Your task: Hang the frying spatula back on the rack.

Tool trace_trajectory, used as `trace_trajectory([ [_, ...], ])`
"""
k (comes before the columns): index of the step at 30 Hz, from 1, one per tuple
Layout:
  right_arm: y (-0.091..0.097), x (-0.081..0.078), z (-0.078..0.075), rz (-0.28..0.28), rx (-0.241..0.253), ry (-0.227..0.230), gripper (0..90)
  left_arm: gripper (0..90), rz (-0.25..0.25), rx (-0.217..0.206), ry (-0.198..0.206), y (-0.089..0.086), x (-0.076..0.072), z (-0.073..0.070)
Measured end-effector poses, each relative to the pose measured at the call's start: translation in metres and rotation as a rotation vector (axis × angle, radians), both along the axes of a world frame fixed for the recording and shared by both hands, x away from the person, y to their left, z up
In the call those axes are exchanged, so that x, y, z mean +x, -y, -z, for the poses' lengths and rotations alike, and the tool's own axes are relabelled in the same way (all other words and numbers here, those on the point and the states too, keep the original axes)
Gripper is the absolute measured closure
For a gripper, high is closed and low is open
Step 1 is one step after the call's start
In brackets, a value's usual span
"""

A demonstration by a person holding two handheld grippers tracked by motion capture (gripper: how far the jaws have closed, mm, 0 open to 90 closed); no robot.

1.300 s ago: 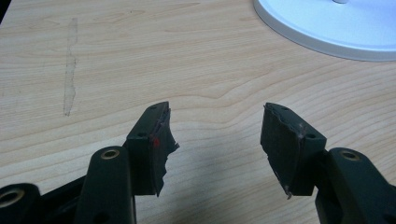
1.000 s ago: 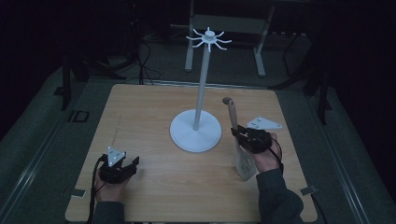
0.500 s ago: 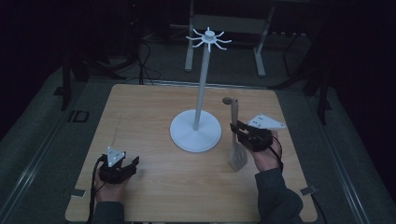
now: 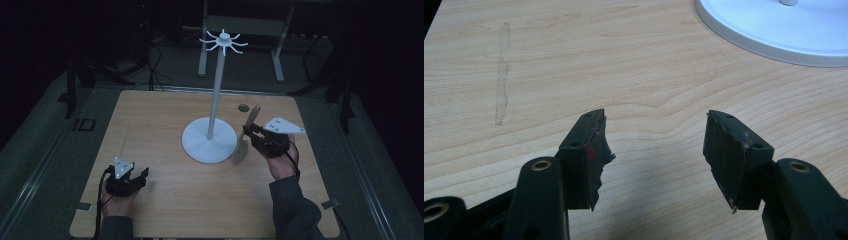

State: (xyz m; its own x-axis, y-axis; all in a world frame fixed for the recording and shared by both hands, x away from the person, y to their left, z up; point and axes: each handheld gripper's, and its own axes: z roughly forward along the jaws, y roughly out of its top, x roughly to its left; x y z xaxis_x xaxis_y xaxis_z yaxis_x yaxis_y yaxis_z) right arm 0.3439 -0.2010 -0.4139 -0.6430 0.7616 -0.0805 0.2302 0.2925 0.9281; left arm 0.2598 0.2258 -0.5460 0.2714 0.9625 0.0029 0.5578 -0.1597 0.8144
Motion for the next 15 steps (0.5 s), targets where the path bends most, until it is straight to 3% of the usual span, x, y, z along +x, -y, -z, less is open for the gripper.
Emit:
trace_trajectory([
  [15, -0.004, 0.007, -0.014, -0.002, 0.033, 0.028, 74.4, 42.5, -0.003, 0.000, 0.000, 0.000, 0.000, 0.000],
])
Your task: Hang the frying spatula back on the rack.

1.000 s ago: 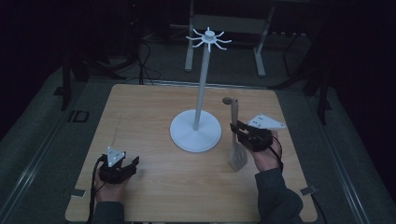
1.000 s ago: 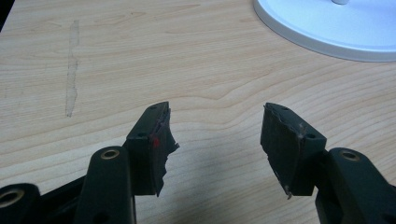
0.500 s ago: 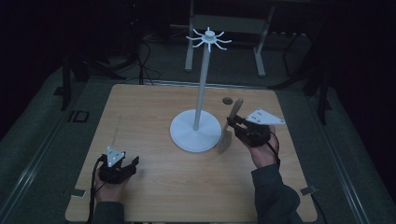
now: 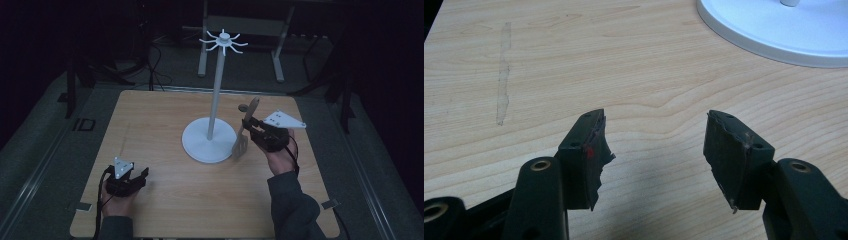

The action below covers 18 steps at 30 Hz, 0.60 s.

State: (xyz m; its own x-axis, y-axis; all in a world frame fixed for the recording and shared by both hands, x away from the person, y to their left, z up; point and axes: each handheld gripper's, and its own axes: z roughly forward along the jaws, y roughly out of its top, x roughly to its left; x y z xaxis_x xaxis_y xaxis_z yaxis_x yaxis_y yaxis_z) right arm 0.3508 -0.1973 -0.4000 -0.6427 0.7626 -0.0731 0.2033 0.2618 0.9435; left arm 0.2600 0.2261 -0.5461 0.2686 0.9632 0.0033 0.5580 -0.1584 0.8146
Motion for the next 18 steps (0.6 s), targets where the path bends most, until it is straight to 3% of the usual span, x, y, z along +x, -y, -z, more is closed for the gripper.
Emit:
trace_trajectory([
  [18, 0.003, 0.009, -0.021, -0.006, 0.078, 0.001, 74.4, 41.8, -0.009, -0.007, 0.002, -0.001, 0.000, 0.000],
])
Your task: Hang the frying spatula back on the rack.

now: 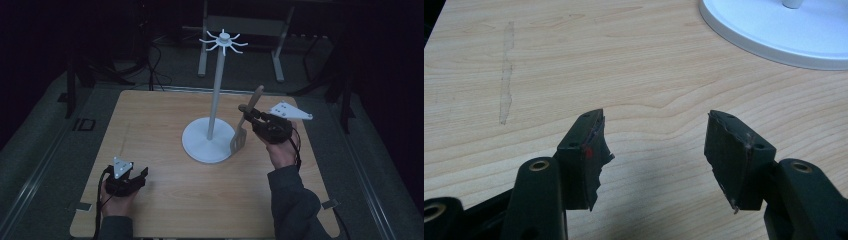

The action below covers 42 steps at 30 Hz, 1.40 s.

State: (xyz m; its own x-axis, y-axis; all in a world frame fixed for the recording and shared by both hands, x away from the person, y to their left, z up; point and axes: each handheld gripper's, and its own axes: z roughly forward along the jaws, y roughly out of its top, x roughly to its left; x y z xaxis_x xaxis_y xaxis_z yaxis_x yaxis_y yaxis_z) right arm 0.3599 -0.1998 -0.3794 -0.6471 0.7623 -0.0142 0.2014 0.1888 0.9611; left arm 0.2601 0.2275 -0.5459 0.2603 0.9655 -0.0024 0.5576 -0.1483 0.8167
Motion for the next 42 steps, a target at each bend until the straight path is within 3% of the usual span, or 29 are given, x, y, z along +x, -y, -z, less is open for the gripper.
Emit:
trace_trajectory([
  [42, -0.025, 0.019, -0.033, -0.041, 0.007, 0.015, 74.4, 41.7, -0.002, -0.009, 0.003, -0.001, 0.000, 0.000],
])
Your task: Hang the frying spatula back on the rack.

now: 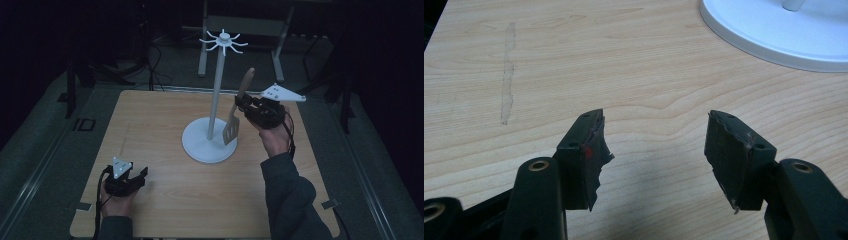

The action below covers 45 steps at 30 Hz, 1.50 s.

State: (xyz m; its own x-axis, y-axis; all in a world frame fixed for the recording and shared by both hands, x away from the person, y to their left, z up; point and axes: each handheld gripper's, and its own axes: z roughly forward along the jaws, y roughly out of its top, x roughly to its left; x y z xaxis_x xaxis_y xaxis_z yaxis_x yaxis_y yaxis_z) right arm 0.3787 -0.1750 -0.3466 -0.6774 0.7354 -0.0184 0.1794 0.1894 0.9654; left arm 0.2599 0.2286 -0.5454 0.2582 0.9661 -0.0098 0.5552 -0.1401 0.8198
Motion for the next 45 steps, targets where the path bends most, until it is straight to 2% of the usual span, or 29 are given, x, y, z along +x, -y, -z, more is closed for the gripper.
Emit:
trace_trajectory([
  [25, -0.007, 0.011, -0.017, 0.009, -0.034, -0.003, 74.4, 41.7, 0.005, 0.007, -0.004, 0.001, 0.001, 0.000],
  [45, -0.017, 0.023, -0.031, 0.012, -0.034, -0.019, 74.4, 41.5, -0.001, -0.001, 0.004, 0.000, 0.000, 0.000],
])
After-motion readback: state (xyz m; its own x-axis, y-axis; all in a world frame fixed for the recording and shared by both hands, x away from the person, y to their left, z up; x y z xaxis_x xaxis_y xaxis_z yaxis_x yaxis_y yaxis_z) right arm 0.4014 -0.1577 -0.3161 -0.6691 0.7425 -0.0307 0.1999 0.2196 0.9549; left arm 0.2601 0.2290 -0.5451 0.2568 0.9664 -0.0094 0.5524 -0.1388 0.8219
